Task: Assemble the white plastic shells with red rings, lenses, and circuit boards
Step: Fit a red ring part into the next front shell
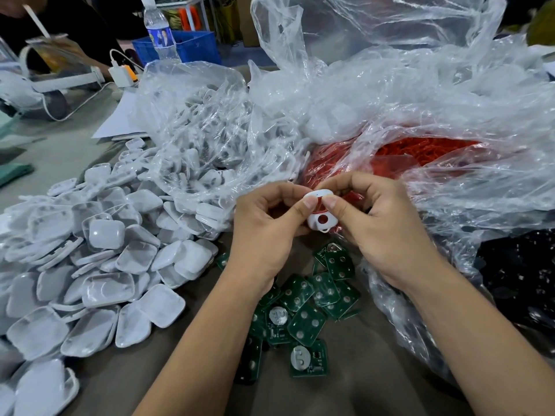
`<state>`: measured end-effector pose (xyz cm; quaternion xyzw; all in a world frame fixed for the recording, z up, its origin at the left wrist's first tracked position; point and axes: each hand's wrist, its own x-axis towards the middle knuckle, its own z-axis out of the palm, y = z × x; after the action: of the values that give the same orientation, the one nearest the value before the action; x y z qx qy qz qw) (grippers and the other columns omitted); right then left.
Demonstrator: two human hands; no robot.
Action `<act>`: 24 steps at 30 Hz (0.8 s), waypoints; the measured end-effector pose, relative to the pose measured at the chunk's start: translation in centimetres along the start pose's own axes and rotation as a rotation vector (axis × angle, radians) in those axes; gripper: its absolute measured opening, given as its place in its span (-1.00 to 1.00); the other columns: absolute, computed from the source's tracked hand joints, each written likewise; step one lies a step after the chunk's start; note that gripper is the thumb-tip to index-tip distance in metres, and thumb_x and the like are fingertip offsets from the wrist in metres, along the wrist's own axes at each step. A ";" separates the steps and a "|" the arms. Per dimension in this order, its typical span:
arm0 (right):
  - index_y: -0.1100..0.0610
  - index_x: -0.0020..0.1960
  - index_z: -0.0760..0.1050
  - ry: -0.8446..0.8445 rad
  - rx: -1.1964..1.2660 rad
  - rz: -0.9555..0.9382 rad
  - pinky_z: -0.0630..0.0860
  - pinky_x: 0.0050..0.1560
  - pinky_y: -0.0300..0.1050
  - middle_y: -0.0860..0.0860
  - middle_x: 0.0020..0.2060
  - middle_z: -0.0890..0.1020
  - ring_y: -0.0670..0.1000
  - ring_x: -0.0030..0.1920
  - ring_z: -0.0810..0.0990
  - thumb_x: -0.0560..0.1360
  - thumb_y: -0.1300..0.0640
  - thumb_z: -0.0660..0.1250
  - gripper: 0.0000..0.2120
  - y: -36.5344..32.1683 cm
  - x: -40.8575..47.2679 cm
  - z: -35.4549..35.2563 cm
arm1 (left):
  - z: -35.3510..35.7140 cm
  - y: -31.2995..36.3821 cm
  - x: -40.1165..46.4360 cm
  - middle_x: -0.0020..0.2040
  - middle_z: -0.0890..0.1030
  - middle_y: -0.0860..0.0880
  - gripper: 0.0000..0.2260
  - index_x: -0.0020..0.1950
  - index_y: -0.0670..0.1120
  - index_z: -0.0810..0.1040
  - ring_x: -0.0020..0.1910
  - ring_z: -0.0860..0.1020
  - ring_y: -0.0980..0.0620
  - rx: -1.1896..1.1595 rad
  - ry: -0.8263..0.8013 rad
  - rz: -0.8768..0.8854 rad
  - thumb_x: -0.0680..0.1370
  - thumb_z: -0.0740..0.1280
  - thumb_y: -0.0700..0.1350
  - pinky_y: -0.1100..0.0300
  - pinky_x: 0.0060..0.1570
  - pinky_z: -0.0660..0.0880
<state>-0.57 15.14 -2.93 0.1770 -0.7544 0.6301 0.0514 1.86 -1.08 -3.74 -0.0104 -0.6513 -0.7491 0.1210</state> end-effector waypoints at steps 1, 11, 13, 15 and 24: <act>-0.04 -0.01 0.70 0.003 -0.006 -0.003 0.51 -0.24 -0.36 -0.10 -0.21 0.73 -0.17 -0.26 0.65 0.59 0.16 0.44 -0.88 0.0 0.0 0.0 | 0.0 0.0 0.0 -0.12 0.71 -0.24 -0.99 -0.05 -0.19 0.70 -0.16 0.72 -0.10 0.010 -0.001 0.007 0.55 0.48 -0.26 0.12 -0.20 0.65; 0.07 0.00 0.72 -0.031 0.116 0.140 0.41 -0.46 -0.43 -0.08 -0.33 0.70 -0.21 -0.46 0.57 0.59 0.15 0.46 -0.94 0.2 0.0 0.2 | 0.3 -0.8 0.4 -0.19 0.72 -0.15 -0.95 -0.08 -0.10 0.71 -0.24 0.70 -0.05 0.066 0.070 0.033 0.57 0.48 -0.22 0.18 -0.26 0.62; 0.10 -0.04 0.73 -0.028 0.109 0.162 0.40 -0.49 -0.43 -0.04 -0.35 0.71 -0.21 -0.50 0.56 0.58 0.18 0.47 -0.94 0.2 -0.2 0.1 | 0.3 -0.9 0.4 -0.18 0.73 -0.12 -0.99 -0.06 -0.12 0.71 -0.22 0.70 -0.07 0.110 0.066 0.048 0.55 0.50 -0.20 0.12 -0.25 0.64; 0.10 -0.08 0.73 -0.003 0.101 0.180 0.39 -0.49 -0.43 -0.04 -0.37 0.70 -0.21 -0.50 0.55 0.57 0.20 0.48 -0.92 0.2 -0.1 0.2 | 0.3 -1.1 0.4 -0.17 0.74 -0.08 -0.96 -0.05 -0.11 0.71 -0.18 0.72 -0.10 0.190 0.066 0.078 0.53 0.51 -0.15 -0.05 -0.17 0.68; 0.21 -0.10 0.69 0.079 0.269 0.336 0.27 -0.58 -0.41 -0.11 -0.50 0.58 -0.19 -0.62 0.42 0.59 0.24 0.43 -0.89 -0.1 -0.1 0.5 | -0.5 -0.3 0.5 -0.06 0.71 0.09 -0.80 0.08 0.02 0.71 -0.15 0.70 0.06 0.481 -0.003 0.216 0.60 0.39 -0.26 -0.01 -0.15 0.70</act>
<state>-0.35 14.68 -2.93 0.0293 -0.6799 0.7311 -0.0487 1.34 -1.63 -4.05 -0.0518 -0.8058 -0.5555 0.1985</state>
